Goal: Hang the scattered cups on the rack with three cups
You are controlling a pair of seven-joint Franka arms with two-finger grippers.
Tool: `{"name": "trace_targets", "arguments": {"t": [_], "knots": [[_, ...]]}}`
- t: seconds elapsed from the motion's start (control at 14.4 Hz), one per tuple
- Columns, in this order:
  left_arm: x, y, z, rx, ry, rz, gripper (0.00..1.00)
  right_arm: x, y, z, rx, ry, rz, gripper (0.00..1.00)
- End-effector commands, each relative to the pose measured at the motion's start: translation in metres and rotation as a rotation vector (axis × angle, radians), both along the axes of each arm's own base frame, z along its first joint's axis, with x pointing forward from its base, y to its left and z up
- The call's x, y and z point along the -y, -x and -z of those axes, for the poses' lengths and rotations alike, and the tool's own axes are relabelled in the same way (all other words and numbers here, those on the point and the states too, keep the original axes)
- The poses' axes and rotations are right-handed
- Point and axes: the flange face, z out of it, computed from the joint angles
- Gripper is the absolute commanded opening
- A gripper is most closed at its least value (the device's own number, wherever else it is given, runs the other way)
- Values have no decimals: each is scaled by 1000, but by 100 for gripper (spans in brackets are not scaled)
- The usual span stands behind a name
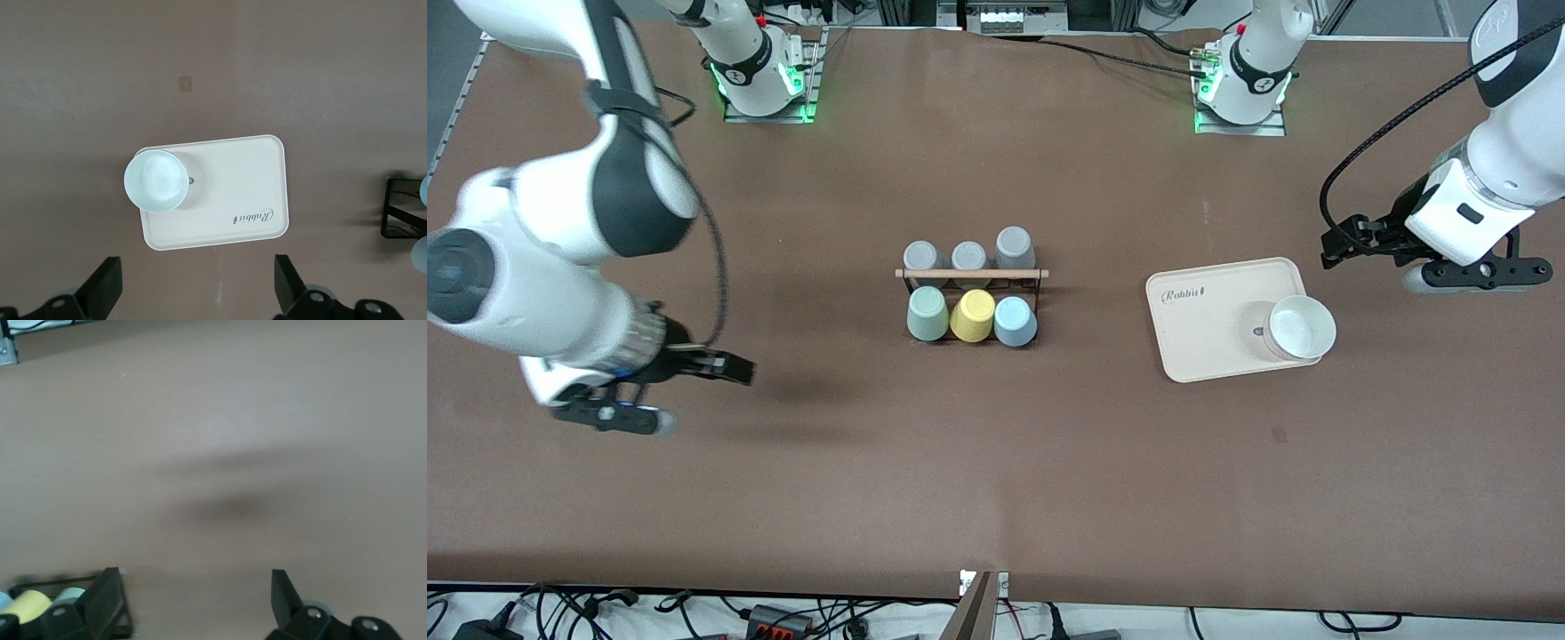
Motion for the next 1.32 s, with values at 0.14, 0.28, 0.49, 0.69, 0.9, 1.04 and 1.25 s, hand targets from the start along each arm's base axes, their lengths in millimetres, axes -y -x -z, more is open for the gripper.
{"name": "trace_targets", "arguments": {"t": [0.14,0.28,0.49,0.69,0.9,1.04,1.25], "knots": [[-4,5,-8,1,-22,13,100,63,17,-61,40,15,-76,100],[-4,5,-8,1,-22,13,100,97,29,-85,54,41,-94,100],[-4,5,-8,1,-22,13,100,127,53,-111,72,50,-151,100],[-4,5,-8,1,-22,13,100,141,66,-125,55,72,-146,100],[-4,4,-7,0,-22,15,100,145,76,-123,23,83,-159,100],[-4,4,-7,0,-22,15,100,143,88,-119,16,79,-160,100],[-5,4,-7,0,-22,13,100,144,114,-101,45,79,-162,100]]}}
